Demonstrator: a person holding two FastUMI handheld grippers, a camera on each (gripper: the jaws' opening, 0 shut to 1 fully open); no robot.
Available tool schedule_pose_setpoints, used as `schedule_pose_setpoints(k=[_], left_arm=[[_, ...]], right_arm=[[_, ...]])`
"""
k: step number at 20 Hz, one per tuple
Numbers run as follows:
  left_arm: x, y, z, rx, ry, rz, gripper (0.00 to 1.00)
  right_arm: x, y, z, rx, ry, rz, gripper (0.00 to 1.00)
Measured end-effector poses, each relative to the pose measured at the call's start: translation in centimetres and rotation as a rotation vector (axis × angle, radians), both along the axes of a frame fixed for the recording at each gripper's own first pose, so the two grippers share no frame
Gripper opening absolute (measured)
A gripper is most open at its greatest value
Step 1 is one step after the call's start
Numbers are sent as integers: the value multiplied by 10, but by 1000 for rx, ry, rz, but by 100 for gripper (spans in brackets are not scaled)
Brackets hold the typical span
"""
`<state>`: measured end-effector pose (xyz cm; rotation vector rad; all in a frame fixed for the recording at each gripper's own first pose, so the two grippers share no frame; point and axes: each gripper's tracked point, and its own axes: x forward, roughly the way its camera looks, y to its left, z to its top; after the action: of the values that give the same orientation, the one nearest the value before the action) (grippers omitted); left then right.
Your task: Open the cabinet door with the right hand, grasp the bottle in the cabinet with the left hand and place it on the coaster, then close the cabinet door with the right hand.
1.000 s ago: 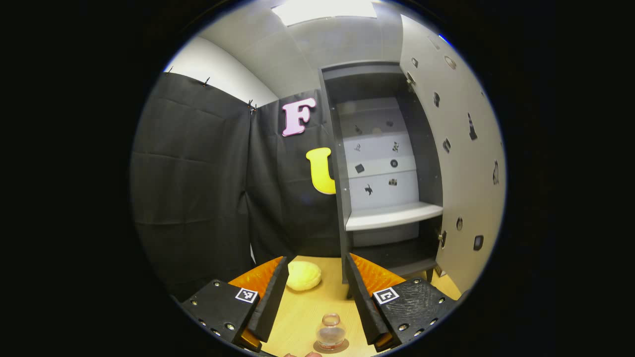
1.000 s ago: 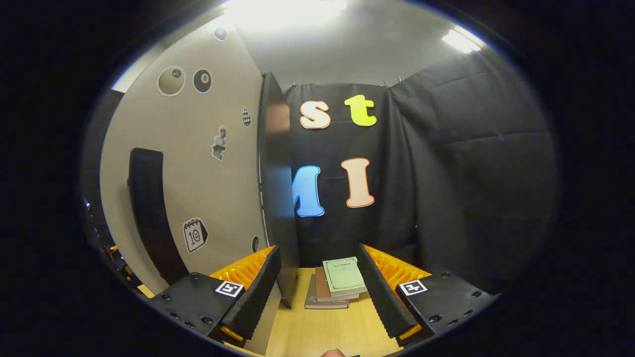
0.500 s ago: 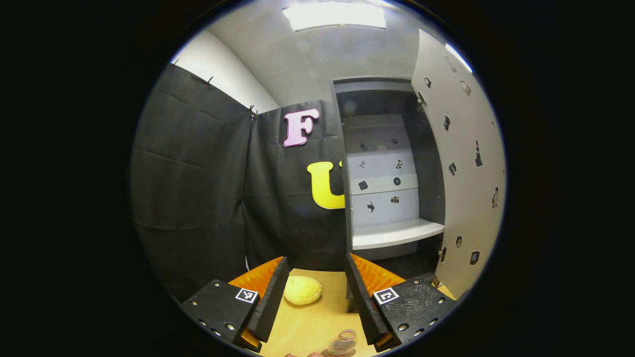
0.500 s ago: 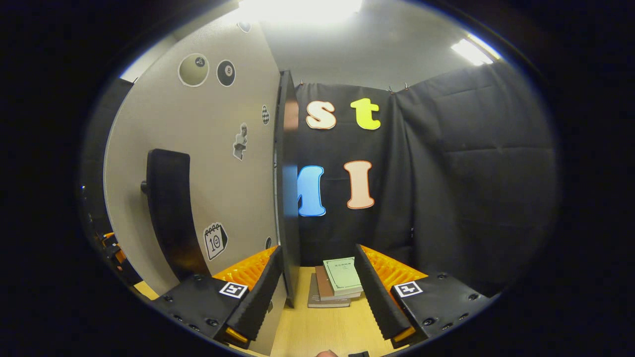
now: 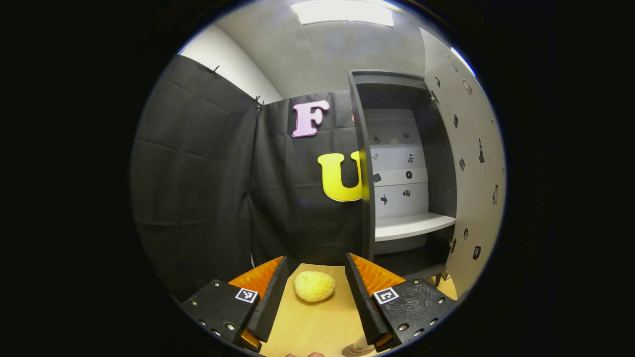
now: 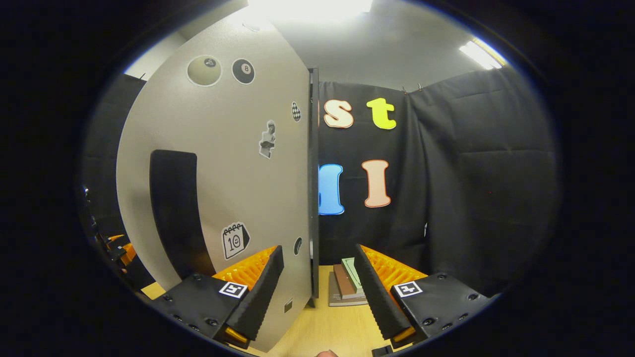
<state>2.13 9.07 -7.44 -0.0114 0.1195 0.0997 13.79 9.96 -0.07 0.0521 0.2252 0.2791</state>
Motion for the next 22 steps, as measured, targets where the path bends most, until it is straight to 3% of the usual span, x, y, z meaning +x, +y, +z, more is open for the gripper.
schedule_pose_setpoints(k=[2,3,6,7,8,10,12,14,16,17,19,20,22], left_arm=[[-2,6,-4,-2,4,-3,64],[-4,11,-5,-1,6,-4,66],[-6,20,-10,4,13,-3,66],[-7,24,-12,5,14,-3,66],[-8,27,-12,6,14,-3,66],[-11,34,-13,6,13,-1,66],[-14,39,-14,2,12,4,66],[-15,47,-16,1,13,12,66],[-18,56,-16,4,11,21,66],[-21,60,-17,5,11,26,66],[-25,69,-18,10,13,38,66],[-28,73,-19,14,15,45,66],[-33,81,-19,24,20,60,66]], right_arm=[[-3,12,0,1,-1,7,92],[-3,18,0,2,-1,12,87],[-3,36,2,4,-4,34,87],[-3,44,2,6,-4,45,92],[-2,50,2,7,-3,54,87],[-1,62,3,-4,-7,64,92],[0,74,2,6,-3,80,87],[1,86,0,11,0,97,92],[4,102,-2,10,5,120,87],[6,109,-3,14,7,133,92],[10,126,-3,28,11,158,88],[11,133,-4,36,13,170,92],[18,148,-8,41,17,196,89]])
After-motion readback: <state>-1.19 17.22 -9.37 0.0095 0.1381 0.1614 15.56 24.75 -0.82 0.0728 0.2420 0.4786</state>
